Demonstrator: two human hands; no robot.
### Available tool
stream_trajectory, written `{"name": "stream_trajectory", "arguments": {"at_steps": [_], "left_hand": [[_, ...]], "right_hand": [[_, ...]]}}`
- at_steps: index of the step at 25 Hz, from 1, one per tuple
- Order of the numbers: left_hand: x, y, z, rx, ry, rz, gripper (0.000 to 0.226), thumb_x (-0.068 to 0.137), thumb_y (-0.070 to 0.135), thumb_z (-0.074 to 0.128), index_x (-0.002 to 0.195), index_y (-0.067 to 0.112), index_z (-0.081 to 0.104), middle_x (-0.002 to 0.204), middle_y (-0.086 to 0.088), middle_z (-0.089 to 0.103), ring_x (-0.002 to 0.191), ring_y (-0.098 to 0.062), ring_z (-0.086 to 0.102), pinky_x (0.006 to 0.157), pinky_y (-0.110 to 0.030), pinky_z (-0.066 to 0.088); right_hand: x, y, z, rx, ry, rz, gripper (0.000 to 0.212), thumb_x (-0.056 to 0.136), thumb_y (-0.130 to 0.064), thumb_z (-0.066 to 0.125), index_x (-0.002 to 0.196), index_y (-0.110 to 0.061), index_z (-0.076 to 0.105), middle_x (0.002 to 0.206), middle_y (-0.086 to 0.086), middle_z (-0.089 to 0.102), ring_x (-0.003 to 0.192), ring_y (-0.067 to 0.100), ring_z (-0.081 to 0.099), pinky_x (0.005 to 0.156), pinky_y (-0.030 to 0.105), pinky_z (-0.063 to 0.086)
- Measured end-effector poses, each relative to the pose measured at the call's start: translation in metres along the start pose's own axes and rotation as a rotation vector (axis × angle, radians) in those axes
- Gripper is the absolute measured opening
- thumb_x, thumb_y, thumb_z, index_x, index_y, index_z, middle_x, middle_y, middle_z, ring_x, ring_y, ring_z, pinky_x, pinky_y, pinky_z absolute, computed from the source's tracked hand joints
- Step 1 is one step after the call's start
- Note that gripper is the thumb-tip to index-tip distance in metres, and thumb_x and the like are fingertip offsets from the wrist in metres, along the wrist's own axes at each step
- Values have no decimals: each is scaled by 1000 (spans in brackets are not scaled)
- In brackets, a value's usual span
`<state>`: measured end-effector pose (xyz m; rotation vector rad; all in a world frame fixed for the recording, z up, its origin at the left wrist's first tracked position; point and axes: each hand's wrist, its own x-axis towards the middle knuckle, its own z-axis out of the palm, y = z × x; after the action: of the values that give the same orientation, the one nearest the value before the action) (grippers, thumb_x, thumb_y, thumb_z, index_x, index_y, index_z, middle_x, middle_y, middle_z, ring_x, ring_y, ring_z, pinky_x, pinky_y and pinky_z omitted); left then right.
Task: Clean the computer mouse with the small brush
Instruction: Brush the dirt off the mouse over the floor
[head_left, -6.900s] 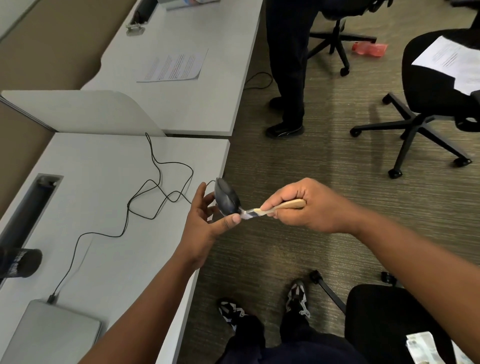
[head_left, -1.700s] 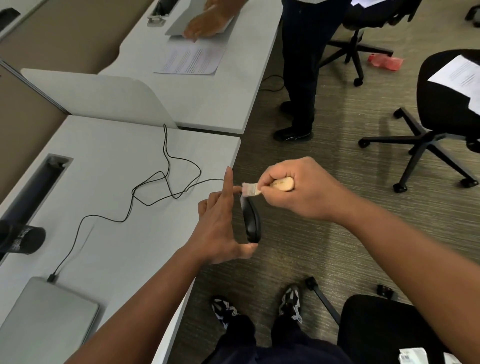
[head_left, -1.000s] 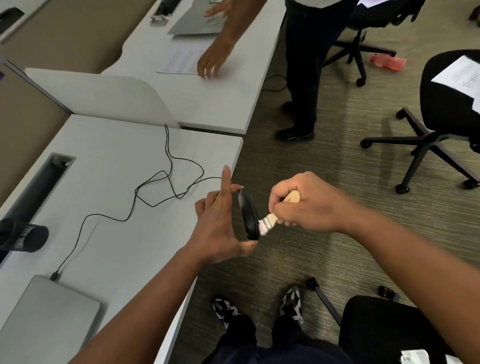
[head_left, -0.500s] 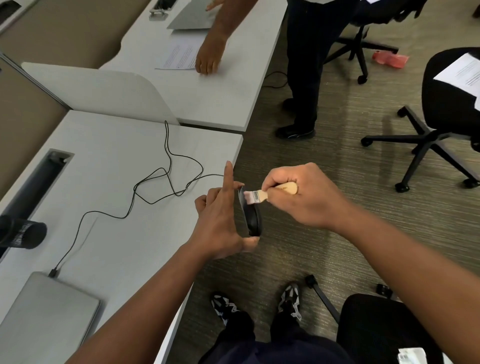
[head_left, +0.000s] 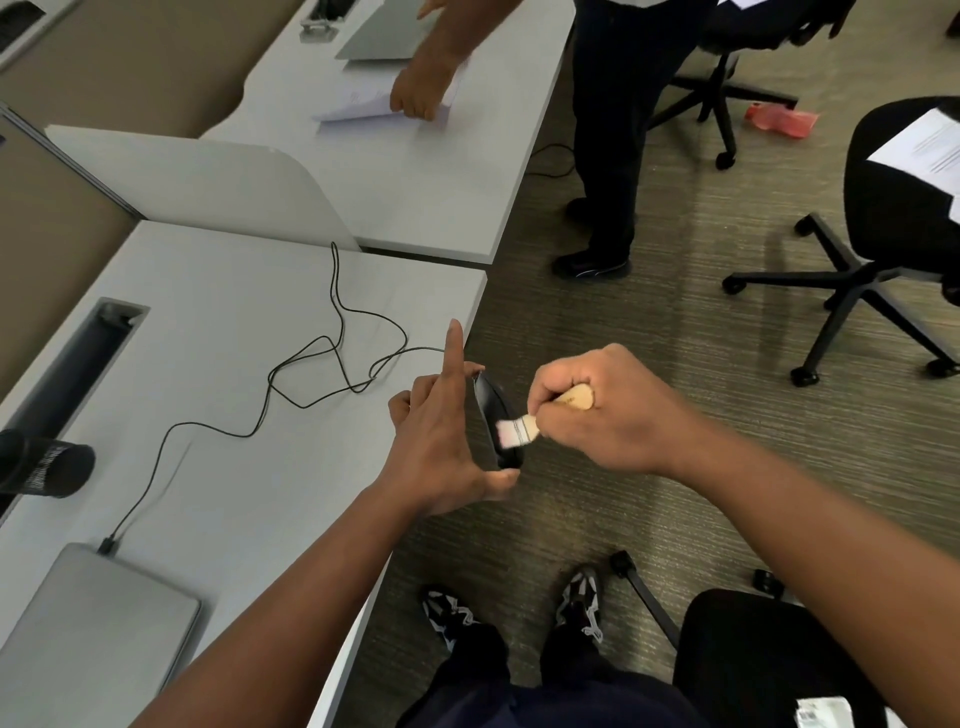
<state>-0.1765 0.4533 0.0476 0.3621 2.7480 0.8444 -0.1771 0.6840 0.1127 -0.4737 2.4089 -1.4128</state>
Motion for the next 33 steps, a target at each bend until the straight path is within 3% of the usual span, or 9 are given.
{"name": "stream_trajectory", "arguments": {"at_steps": [2, 6, 8, 11, 14, 18, 22, 26, 33], "left_hand": [[-1, -1, -1, -24, -12, 4, 164, 56, 53, 92, 153, 58, -39, 158, 7, 46, 131, -5, 41, 107, -33, 18], [-5, -5, -2, -122, -45, 5, 157, 58, 53, 94, 162, 60, -23, 161, 11, 38, 119, 29, 36, 113, -42, 32], [-6, -9, -1, -156, -64, -6, 153, 59, 50, 97, 165, 57, -14, 162, 20, 31, 129, 16, 43, 116, -40, 33], [-6, -13, 0, -209, -100, 5, 148, 61, 48, 98, 164, 59, -7, 151, 36, 26, 142, -10, 43, 115, -38, 39], [-6, -16, 2, -249, -123, 35, 143, 59, 51, 96, 165, 56, 0, 147, 40, 19, 144, -10, 40, 115, -27, 42], [-7, -17, 4, -332, -137, 46, 141, 60, 44, 97, 168, 46, 6, 150, 33, 19, 144, -4, 40, 104, -2, 41], [-10, -16, 4, -416, -130, 44, 144, 65, 30, 101, 166, 56, 1, 156, 35, 22, 145, 4, 42, 108, -10, 46], [-8, -16, 3, -427, -133, 42, 148, 65, 23, 103, 164, 59, -2, 154, 35, 31, 145, -10, 53, 114, -27, 50], [-8, -21, 0, -274, -96, 83, 150, 59, 42, 104, 170, 44, 3, 154, 44, 29, 143, 1, 45, 115, -33, 43]], "right_hand": [[-3, 2, -3, 37, -53, 20, 15, 82, -16, 63, 71, -22, 73, 65, -4, 71, 51, 3, 58, 47, 17, 42], [-7, 13, -8, 127, 226, 63, 13, 79, -24, 62, 76, -27, 74, 71, 1, 75, 61, 25, 70, 49, 39, 53], [-7, 20, -4, 131, 311, 95, 13, 81, -26, 60, 78, -29, 73, 71, 1, 75, 60, 26, 69, 48, 40, 53], [-8, 29, 4, 57, 305, 133, 15, 85, -24, 62, 76, -28, 73, 64, -11, 71, 48, 7, 60, 41, 20, 42], [-9, 31, 9, 49, 298, 157, 17, 86, -23, 62, 74, -29, 72, 61, -16, 69, 47, 2, 58, 42, 17, 40], [-8, 32, 8, 185, 314, 284, 17, 87, -18, 64, 78, -27, 75, 73, 1, 78, 64, 21, 74, 55, 35, 60], [-8, 32, 7, 472, 292, 402, 18, 93, -9, 64, 82, -15, 77, 75, 9, 79, 63, 15, 71, 56, 23, 57], [-9, 30, 4, 596, 345, 428, 17, 95, -3, 61, 86, -4, 75, 74, 14, 77, 61, 17, 67, 53, 24, 55], [-11, 31, -3, 661, 370, 380, 30, 94, 2, 56, 76, -10, 77, 72, 16, 77, 58, 16, 68, 50, 22, 54]]}}
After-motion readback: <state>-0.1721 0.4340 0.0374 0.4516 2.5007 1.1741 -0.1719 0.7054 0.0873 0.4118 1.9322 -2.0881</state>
